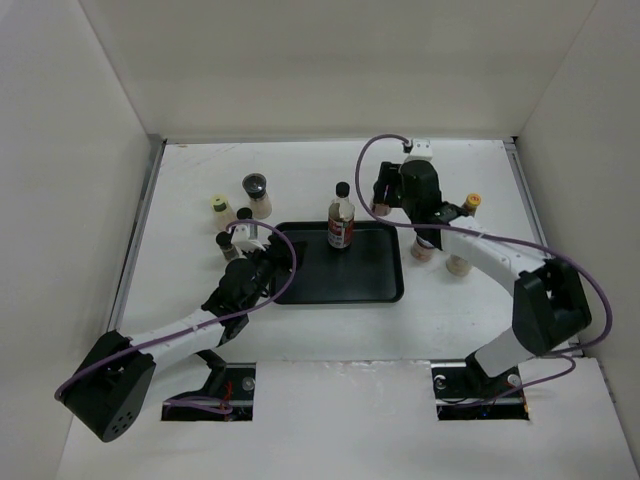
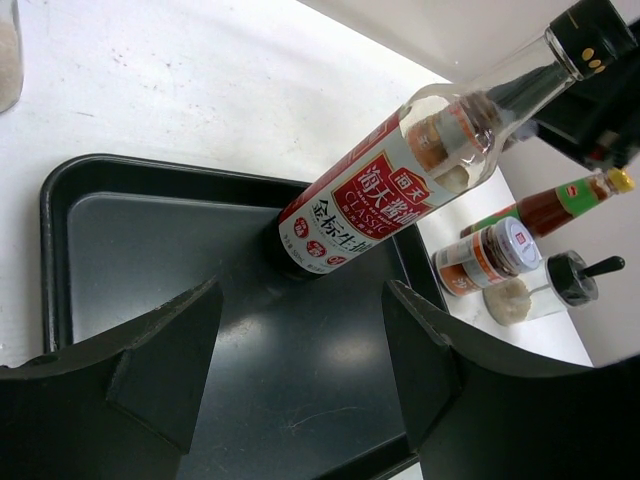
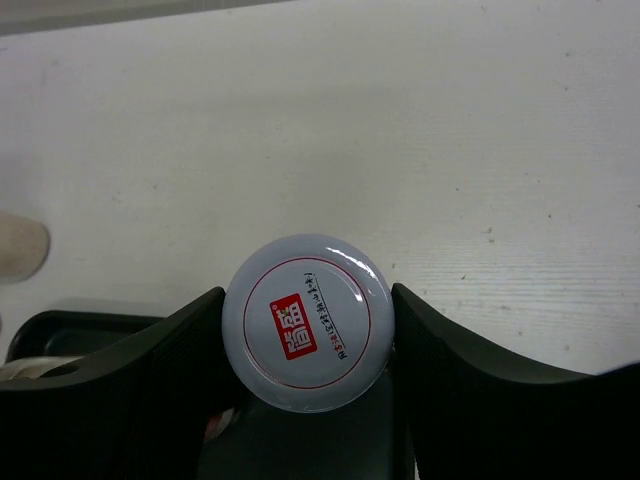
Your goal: Organize the condiment bottles
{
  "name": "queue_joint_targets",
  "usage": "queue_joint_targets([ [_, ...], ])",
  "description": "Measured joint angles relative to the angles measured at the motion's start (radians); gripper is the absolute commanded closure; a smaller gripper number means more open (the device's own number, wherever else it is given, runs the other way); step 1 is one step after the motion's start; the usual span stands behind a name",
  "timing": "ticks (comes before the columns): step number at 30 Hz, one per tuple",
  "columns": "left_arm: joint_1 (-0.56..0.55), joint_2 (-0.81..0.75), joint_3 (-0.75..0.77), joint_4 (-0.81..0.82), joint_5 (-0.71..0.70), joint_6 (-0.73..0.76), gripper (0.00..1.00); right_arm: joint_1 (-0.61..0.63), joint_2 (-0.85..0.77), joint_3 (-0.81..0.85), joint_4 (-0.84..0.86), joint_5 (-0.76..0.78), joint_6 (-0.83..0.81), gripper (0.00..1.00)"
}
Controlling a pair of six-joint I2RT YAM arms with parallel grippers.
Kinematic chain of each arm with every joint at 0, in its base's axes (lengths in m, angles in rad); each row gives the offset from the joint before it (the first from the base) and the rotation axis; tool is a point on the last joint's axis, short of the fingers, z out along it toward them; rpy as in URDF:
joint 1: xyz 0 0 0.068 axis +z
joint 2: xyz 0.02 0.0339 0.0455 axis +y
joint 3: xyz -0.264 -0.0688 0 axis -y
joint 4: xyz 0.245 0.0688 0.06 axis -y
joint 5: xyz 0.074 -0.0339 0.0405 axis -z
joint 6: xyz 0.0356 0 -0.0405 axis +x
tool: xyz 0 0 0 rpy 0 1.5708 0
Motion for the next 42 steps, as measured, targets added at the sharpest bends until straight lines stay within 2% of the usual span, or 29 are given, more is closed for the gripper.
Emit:
queue_joint_targets([
  [5,-0.005,0.000,0.000,0.000,0.000,-0.001,0.36,0.041,-0.094,-0.111,0.030,0.003,0.026,0.49],
  [12,-0.013,0.000,0.000,0.000,0.000,-0.001,0.36,0.078,-0.106,-0.226,0.020,0.006,0.055,0.49],
  [25,-0.025,0.000,0.000,0.000,0.000,-0.001,0.36,0.099,-0.031,-0.238,0.090,0.058,0.060,0.46],
  [30,-0.027,0.000,0.000,0.000,-0.001,-0.001,0.36,0.105,-0.002,-0.238,0.100,0.087,0.051,0.29],
  [37,-0.029,0.002,0.000,0.000,0.000,-0.001,0.36,0.112,-0.039,-0.238,0.135,0.097,0.042,0.16],
  [38,-0.029,0.002,0.000,0.000,0.000,-0.001,0.36,0.112,-0.062,-0.238,0.132,0.097,0.040,0.19],
  [39,-0.029,0.002,0.000,0.000,0.000,-0.001,0.36,0.112,-0.090,-0.238,0.127,0.097,0.038,0.28],
  [40,-0.029,0.002,0.000,0.000,-0.001,-0.001,0.36,0.112,-0.122,-0.238,0.122,0.097,0.033,0.43],
  [41,-0.031,0.002,0.000,0.000,-0.001,-0.001,0.36,0.106,-0.164,-0.238,0.113,0.097,0.028,0.62],
  [42,-0.031,0.002,0.000,0.000,-0.001,0.000,0.36,0.099,-0.204,-0.238,0.103,0.097,0.024,0.75],
])
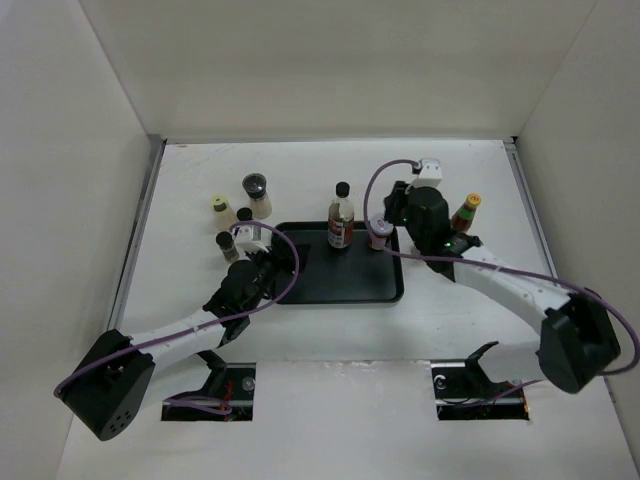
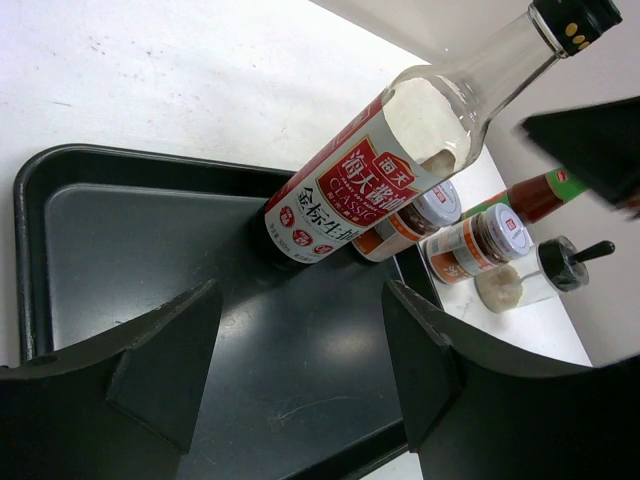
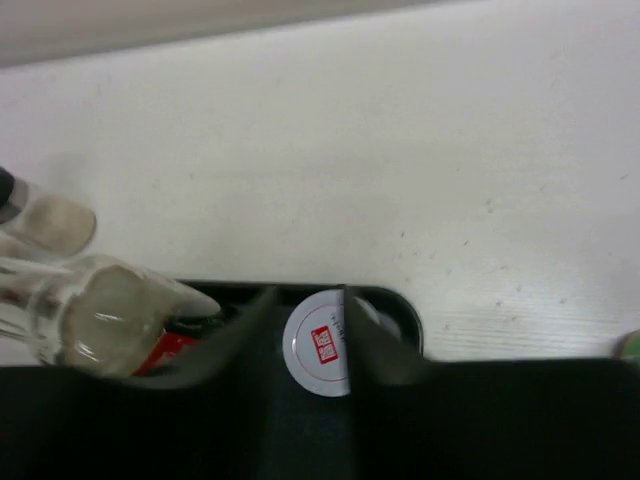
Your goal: Organize the condiment bottles
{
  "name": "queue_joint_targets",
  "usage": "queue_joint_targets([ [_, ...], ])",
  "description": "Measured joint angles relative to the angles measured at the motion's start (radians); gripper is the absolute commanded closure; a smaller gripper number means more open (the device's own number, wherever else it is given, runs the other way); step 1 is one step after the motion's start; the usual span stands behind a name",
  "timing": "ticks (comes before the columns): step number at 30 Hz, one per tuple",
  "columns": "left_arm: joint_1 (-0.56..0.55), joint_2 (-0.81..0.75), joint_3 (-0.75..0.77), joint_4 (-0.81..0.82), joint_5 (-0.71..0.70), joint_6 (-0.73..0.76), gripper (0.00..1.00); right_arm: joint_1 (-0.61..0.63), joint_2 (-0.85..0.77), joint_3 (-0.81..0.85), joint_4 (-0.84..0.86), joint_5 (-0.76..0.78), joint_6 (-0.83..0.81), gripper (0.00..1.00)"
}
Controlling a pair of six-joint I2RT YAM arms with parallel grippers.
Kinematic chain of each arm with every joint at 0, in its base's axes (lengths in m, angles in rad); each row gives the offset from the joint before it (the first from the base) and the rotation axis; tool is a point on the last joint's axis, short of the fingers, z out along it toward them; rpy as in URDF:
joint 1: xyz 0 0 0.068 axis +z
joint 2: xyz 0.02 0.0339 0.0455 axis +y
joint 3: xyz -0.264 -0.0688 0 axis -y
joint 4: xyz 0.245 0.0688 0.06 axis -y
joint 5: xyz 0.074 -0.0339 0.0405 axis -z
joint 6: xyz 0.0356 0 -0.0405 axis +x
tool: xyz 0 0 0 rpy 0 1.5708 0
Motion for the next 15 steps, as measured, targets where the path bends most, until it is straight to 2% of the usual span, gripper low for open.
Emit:
queue_joint_targets([
  [1,0.000,0.000,0.000,0.000,0.000,0.000,0.36,-0.015,-0.048,0.001,-0.009,0.000,0.001,0.80],
  [2,0.000,0.000,0.000,0.000,0.000,0.000,0.36,-0.037,-0.089,0.006,-0.024,0.004,0.002,0.80],
  [4,0.000,0.000,0.000,0.000,0.000,-0.001,0.36,-0.109,-0.163,0.031,-0.061,0.034,0.007,0.75],
  [7,0.000,0.000,0.000,0.001,0.000,-0.001,0.36,-0.214,-0.199,0.090,-0.119,0.111,0.006,0.54],
  [8,0.000,0.000,0.000,0.002,0.001,-0.002,0.36,-0.241,-0.195,0.112,-0.138,0.140,0.001,0.50],
  [15,0.005,-0.002,0.000,0.014,0.002,-0.010,0.35,-0.317,-0.093,0.153,-0.244,0.274,-0.047,0.30],
])
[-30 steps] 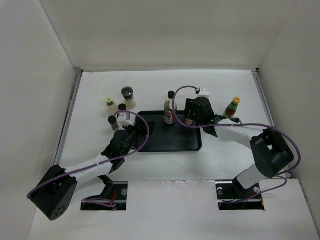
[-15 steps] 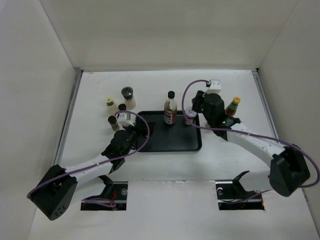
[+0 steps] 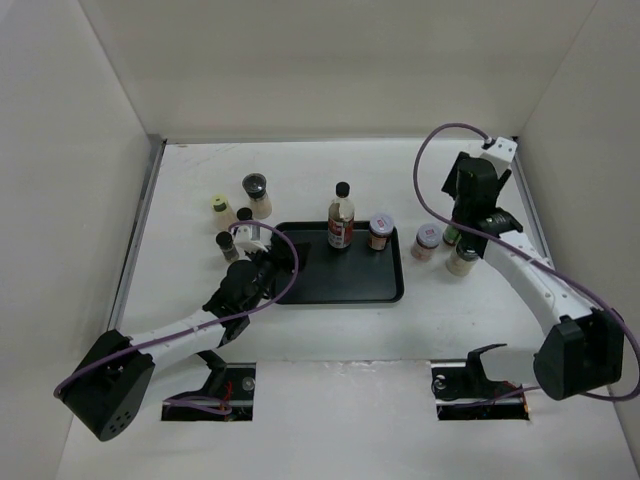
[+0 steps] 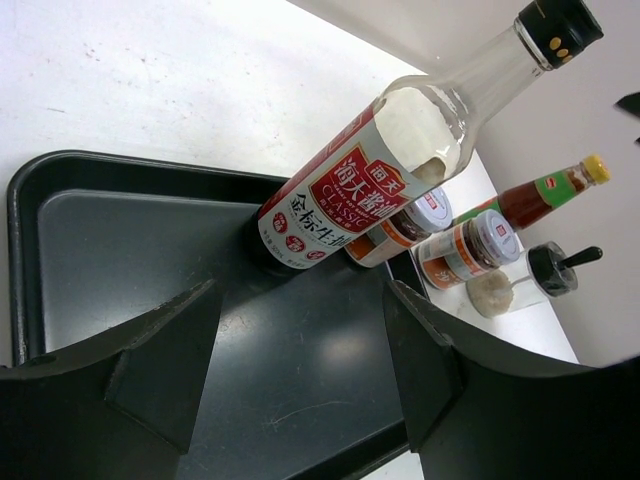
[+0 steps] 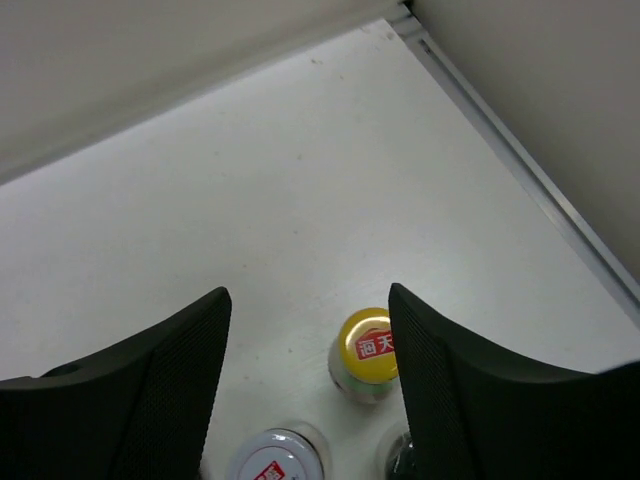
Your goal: Organize the condiment bottles
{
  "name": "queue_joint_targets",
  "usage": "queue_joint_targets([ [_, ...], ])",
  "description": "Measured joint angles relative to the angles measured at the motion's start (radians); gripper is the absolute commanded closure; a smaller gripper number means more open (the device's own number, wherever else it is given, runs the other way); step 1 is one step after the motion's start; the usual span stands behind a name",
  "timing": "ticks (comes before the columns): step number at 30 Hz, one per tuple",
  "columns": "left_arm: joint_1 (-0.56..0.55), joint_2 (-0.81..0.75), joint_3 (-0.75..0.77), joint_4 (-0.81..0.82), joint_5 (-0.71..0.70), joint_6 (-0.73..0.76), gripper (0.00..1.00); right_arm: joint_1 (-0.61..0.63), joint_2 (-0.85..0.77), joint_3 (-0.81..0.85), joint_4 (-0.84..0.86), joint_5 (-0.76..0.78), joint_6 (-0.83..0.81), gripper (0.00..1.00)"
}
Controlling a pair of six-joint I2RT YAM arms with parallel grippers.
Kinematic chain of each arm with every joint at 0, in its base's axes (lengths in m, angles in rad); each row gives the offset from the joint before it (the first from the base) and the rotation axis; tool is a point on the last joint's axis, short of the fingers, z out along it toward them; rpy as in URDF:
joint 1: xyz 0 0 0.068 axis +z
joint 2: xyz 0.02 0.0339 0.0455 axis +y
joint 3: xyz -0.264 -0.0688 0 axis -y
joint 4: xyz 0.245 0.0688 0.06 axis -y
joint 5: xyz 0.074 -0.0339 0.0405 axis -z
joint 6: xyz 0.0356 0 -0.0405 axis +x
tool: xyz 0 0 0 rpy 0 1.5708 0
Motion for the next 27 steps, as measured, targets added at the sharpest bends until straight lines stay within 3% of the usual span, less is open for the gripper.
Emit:
queue_joint_targets([
  [6,0.003,0.000,0.000,0.001,0.000,-0.006,0.35,-0.059,0.047,-0.029,-0.038,0.014,0.002,0.30],
  [12,0.004,0.006,0.000,0.005,0.000,-0.006,0.35,-0.086,0.063,-0.041,-0.040,-0.011,0.021,0.42],
  [18,0.005,0.010,0.000,0.008,0.001,-0.006,0.35,-0.089,0.074,-0.052,-0.040,-0.029,0.041,0.40],
  [27,0.004,0.021,0.000,0.011,0.004,-0.006,0.35,-0.089,0.074,-0.072,-0.041,-0.041,0.058,0.64],
])
